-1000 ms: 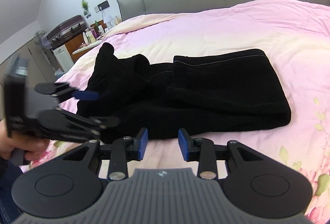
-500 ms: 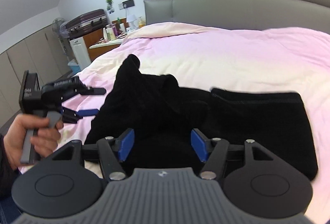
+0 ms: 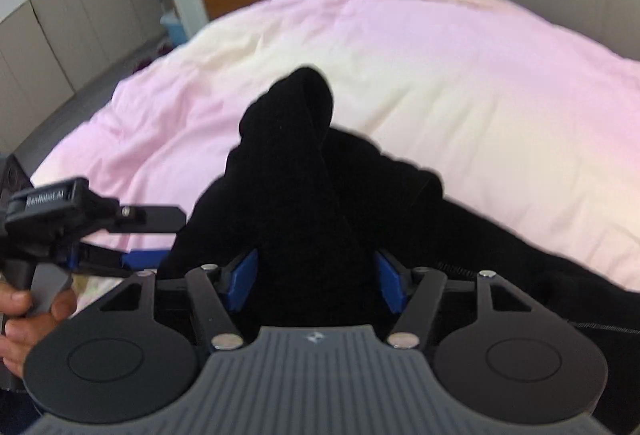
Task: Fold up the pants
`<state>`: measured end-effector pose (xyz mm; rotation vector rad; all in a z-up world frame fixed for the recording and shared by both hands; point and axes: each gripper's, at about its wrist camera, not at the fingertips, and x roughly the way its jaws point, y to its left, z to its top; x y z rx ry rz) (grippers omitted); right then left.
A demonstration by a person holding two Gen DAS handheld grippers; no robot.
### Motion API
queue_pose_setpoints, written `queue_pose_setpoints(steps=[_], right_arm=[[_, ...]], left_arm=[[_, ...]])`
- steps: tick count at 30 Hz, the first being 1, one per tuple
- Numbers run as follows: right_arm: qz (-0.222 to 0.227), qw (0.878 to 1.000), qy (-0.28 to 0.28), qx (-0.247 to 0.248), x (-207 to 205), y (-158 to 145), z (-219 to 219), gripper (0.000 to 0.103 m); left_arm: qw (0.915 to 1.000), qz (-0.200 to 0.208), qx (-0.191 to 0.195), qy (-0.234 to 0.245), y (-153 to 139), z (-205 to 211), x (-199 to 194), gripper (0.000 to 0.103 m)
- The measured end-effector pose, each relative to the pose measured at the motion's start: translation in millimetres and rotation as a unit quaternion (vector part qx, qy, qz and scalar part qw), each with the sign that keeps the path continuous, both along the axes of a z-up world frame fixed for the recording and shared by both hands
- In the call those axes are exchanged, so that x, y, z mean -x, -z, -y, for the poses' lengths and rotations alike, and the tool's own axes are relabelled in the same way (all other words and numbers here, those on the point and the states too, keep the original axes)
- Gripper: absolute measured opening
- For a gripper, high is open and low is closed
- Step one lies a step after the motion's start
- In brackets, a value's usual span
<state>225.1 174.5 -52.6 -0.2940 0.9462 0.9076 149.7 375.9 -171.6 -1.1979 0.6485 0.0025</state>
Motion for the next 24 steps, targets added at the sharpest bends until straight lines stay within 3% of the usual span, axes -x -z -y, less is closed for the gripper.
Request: queue_pose_setpoints(steps=[2,5,6,7,11,13,16,19,22,24], right_arm=[[-0.016,1.000,-0.025,-0.003,9,-7,2,0.044],[-0.032,0.996,-0.075,-0.048,36,-35,13,0.032],[-0.042,0.993,-0.082,-0.075,45,-46,20,0.025],[-0.039,0.992,-0.081,-0.093,52,-56,27,0.005],[0.017,0.996,-0.031,-0.080,62,-69,46,0.004],[0.027,0.998,0.014,-0.046,49,-53,59,0.006],[0.040,0.997,0.055,0.020,30,-4,71,0.009],[-0.002,0.996,0.085,0.017,21,31,79,0.013],[0.013,0.994,0.106,0.004,25,21,79,0.016],[0.019,0.993,0.118,-0.023,28,5,83,0.018]], left_arm=[[1.0000,0.003,-0.002,-0.001,-1,0,0,0.091],[0.9992,0.029,-0.003,-0.028,-6,-6,7,0.088],[0.9987,0.039,-0.001,-0.033,-9,-7,9,0.088],[0.9983,0.047,0.002,-0.034,-11,-7,11,0.088],[0.9978,0.066,0.008,0.002,-19,1,5,0.088],[0.9977,0.064,-0.004,0.021,-22,8,2,0.088],[0.9971,0.043,-0.011,0.062,-18,20,-5,0.090],[0.9930,-0.004,-0.070,0.095,-16,38,-12,0.090],[0.9849,-0.016,-0.130,0.114,-21,52,-16,0.090],[0.9817,-0.016,-0.147,0.120,-22,57,-17,0.091]])
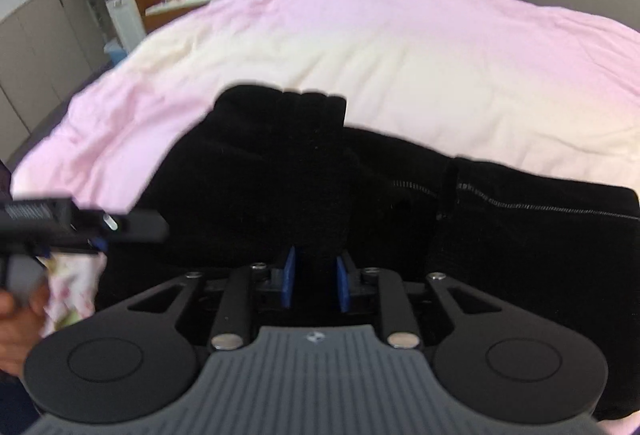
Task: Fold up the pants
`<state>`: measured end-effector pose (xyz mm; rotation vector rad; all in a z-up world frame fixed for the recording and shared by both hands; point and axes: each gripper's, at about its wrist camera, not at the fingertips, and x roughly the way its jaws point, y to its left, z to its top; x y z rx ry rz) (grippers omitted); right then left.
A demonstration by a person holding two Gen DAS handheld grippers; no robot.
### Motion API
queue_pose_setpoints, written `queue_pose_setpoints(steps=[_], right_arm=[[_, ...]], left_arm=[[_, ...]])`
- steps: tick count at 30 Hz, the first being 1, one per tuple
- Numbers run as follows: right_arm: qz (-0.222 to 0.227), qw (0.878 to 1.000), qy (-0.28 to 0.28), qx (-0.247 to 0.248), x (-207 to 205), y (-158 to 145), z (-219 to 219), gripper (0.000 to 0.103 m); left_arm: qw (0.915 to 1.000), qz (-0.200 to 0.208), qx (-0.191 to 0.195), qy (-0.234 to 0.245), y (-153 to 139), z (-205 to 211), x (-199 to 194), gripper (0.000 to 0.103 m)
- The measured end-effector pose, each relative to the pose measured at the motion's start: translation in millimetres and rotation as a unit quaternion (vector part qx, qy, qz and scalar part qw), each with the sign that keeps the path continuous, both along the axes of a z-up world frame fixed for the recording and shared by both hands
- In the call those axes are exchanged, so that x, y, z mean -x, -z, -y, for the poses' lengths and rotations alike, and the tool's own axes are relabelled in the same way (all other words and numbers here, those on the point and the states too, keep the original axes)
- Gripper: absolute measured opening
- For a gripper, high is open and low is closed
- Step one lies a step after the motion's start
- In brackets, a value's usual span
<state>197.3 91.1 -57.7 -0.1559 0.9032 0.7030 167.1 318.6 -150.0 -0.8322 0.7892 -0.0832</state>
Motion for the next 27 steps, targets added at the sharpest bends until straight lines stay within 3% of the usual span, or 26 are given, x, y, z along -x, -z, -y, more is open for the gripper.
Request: queue_pose_setpoints(steps=[4,8,12,15,17,19,23,27], right_arm=[[0.039,0.999,0.005,-0.037,15,-21,1,0.019],[0.081,0.997,-0.015,-0.009,26,-13,-7,0.023],[0.044,0.998,0.009,0.040,11,32,-10,0.022],[0.032,0.999,0.039,0.017,7,54,-8,0.022],[0.030,0.998,0.053,-0.010,7,50,-3,0.023],[0.038,0.996,0.064,-0.039,13,38,10,0.036],[0.054,0.980,0.143,-0.131,31,11,78,0.049],[0.057,0.951,0.258,-0.164,43,5,166,0.057]], left_arm=[[0.9999,-0.002,-0.016,0.006,0,5,-3,0.093],[0.9999,-0.001,-0.013,0.005,-1,4,-1,0.093],[0.9998,0.007,-0.013,0.012,-4,7,0,0.093],[0.9993,0.006,-0.027,0.023,-5,12,-1,0.093],[0.9988,0.004,-0.041,0.027,-6,14,-1,0.093],[0.9988,0.002,-0.041,0.026,-7,14,0,0.093],[0.9995,0.001,-0.026,0.018,-5,11,0,0.093],[0.9995,-0.001,-0.028,0.016,-5,12,0,0.093]])
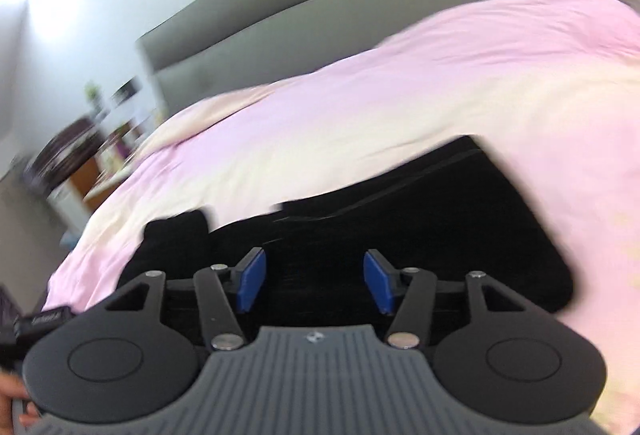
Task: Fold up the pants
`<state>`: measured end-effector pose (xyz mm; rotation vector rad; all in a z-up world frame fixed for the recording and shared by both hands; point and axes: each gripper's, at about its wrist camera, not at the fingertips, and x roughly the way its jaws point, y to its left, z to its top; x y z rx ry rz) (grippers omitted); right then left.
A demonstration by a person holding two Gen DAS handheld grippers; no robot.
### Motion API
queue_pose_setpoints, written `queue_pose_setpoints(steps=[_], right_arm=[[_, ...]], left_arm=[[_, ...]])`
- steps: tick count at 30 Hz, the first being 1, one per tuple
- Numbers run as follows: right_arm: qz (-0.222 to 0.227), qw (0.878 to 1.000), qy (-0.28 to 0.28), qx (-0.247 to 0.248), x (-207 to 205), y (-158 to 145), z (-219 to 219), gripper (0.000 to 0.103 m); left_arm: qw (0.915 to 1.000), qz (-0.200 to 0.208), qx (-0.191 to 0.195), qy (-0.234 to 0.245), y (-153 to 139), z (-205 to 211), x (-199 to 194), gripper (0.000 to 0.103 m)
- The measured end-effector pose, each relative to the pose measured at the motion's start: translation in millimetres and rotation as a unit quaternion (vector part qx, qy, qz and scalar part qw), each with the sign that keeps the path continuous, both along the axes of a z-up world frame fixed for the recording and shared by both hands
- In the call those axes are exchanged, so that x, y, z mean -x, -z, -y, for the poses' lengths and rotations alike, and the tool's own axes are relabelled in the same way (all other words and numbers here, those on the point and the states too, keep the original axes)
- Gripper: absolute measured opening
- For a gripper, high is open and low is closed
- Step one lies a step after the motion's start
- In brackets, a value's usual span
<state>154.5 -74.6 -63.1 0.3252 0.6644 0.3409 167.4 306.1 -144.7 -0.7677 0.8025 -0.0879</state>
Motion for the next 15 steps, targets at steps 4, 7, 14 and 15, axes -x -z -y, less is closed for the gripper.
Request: queue_pose_setpoints(steps=[4,7,14,15], right_arm=[[-0.043,0.990,0.122,-0.053,5,13,85,0.064],[-0.082,0.968,0.186,-0.147,5,34,128,0.064],[-0.125,0.935,0.232,-0.239,-15,86,147,0.066],[-0.120,0.934,0.230,-0.246,-18,90,145,0.066]], left_arm=[[1.0000,-0.001,0.005,-0.003,0,-1,0,0.093],[0.9999,-0.002,0.012,-0.009,1,-3,0,0.093],[0.9998,-0.003,0.017,-0.013,1,-4,2,0.093],[0.9998,-0.003,0.017,-0.013,2,-5,1,0.093]])
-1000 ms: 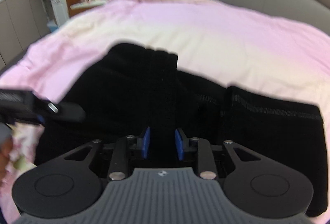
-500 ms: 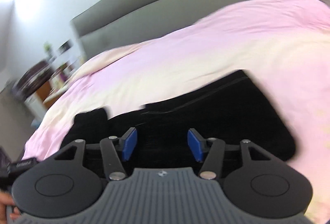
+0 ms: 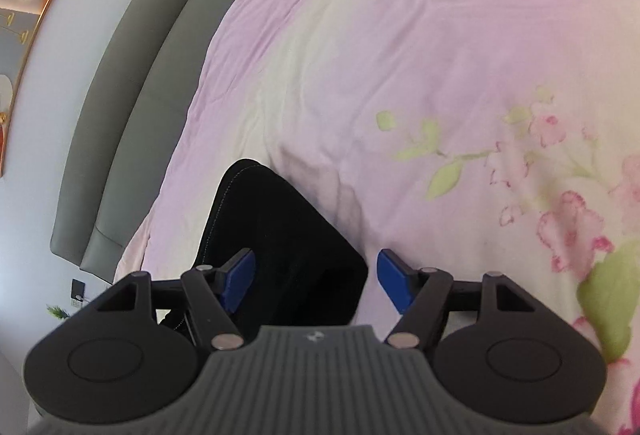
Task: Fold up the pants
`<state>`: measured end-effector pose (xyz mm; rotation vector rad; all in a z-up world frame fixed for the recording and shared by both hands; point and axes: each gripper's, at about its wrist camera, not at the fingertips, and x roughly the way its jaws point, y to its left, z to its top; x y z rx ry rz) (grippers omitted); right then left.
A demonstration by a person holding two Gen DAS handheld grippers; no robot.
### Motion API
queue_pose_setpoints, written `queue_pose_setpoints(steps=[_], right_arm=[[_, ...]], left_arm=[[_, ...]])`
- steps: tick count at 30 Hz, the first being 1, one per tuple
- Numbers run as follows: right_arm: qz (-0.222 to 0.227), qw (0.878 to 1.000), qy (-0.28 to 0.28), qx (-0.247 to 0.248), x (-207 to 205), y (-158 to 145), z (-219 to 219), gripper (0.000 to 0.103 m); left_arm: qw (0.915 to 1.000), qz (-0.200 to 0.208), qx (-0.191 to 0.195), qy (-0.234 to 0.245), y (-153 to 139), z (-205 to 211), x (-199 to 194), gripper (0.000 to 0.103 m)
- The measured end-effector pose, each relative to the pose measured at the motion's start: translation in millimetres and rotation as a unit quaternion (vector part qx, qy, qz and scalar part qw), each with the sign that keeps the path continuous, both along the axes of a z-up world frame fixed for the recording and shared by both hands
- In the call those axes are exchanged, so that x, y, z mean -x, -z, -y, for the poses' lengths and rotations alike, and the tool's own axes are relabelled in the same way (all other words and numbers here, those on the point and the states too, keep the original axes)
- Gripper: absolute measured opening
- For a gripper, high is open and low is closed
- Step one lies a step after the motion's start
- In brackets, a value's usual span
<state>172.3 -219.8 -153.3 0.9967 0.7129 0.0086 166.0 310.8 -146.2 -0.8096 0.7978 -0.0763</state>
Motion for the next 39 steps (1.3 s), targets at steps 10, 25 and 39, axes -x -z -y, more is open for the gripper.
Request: queue_pose_setpoints(steps=[10,25,39], right_arm=[[-0.003,0.991,-0.089,0.096,-46,18,-43,0.073],[0.087,0.995,-0.029,0.024,9,-33,-50,0.021],[0.288,0.913,-0.169,0.235,52,-164,-205,0.020]], left_arm=[[1.0000,-0.003,0.005,-0.006,5,2,-1,0.093],[0.9998,-0.002,0.018,-0.012,6,0,-1,0.092],[0.9994,-0.006,0.032,-0.015,9,-4,-1,0.091]])
